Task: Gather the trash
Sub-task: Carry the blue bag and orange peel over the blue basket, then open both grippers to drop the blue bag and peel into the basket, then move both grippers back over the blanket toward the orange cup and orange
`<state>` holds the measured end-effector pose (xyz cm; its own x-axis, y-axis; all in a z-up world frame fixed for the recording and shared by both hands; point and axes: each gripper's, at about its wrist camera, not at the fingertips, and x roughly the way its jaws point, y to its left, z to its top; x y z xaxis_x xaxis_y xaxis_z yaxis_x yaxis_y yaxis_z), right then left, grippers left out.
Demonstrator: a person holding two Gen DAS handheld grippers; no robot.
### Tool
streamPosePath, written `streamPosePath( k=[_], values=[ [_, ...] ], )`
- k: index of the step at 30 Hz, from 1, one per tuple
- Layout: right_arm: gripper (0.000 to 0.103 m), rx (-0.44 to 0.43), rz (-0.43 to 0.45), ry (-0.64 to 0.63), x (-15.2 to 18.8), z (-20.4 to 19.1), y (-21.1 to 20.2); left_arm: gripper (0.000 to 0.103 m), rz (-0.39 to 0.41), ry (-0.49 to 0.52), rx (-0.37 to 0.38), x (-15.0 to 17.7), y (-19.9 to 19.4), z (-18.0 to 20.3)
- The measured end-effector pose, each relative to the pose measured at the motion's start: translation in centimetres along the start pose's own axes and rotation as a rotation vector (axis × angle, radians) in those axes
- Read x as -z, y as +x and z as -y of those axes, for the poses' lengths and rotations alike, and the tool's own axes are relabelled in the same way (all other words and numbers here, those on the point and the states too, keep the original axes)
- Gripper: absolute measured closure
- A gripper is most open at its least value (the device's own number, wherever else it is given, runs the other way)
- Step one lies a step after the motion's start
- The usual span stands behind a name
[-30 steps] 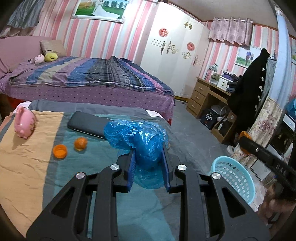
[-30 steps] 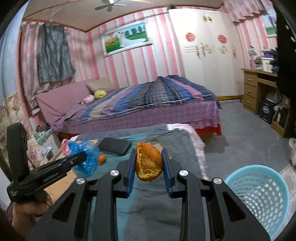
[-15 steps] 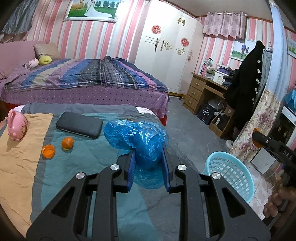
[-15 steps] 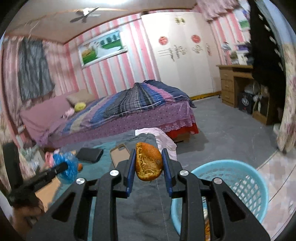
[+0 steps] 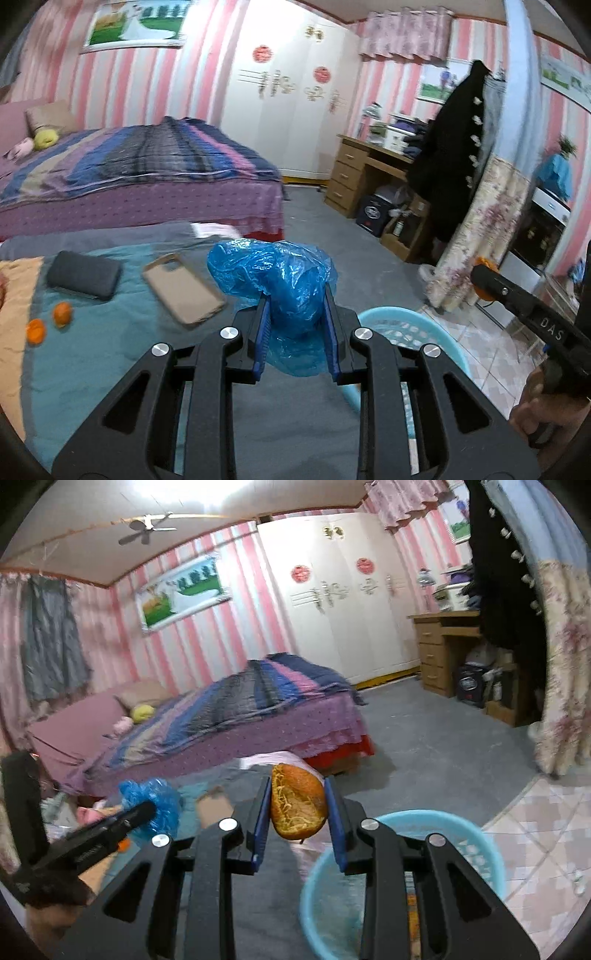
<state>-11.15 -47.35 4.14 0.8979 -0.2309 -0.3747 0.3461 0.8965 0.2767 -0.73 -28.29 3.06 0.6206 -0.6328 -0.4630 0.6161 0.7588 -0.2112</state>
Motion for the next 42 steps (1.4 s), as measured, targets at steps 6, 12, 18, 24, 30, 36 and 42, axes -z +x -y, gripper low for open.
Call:
streamPosePath(
  k=[6, 12, 18, 24, 30, 36, 42],
  values=[
    [0.073, 0.056, -0.001, 0.025, -0.3, 2.1, -0.4, 0.079, -0.053, 0.041, 0.063, 0.9, 3.1, 4.2],
    [0.073, 0.078, -0.002, 0.048, -0.7, 4.5, -0.3, 0.079, -0.099, 0.079, 0.098, 1.9, 5.0, 6.2],
    [0.061, 0.113, -0.012, 0.061, -0.6, 5.4, 0.2, 0.079, -0.128, 0.104, 0.114, 2.5, 6.0, 7.4],
    [0.037, 0.139, 0.007, 0.071, -0.5, 5.8, -0.1, 0.078, -0.149, 0.112, 0.137, 2.6, 7.1, 8.9],
    [0.037, 0.158, 0.015, 0.102, -0.5, 6.9, -0.2, 0.035, -0.17, 0.11, 0.199, 2.9, 7.6, 10.2],
    [0.037, 0.15, 0.008, 0.1, -0.6, 6.5, 0.0, 0.016, -0.13, 0.107, 0.177, 2.5, 6.3, 9.0],
    [0.037, 0.096, -0.007, 0.063, -0.3, 4.1, 0.9, 0.014, -0.075, 0.073, -0.008, 1.1, 2.1, 1.4]
  ],
)
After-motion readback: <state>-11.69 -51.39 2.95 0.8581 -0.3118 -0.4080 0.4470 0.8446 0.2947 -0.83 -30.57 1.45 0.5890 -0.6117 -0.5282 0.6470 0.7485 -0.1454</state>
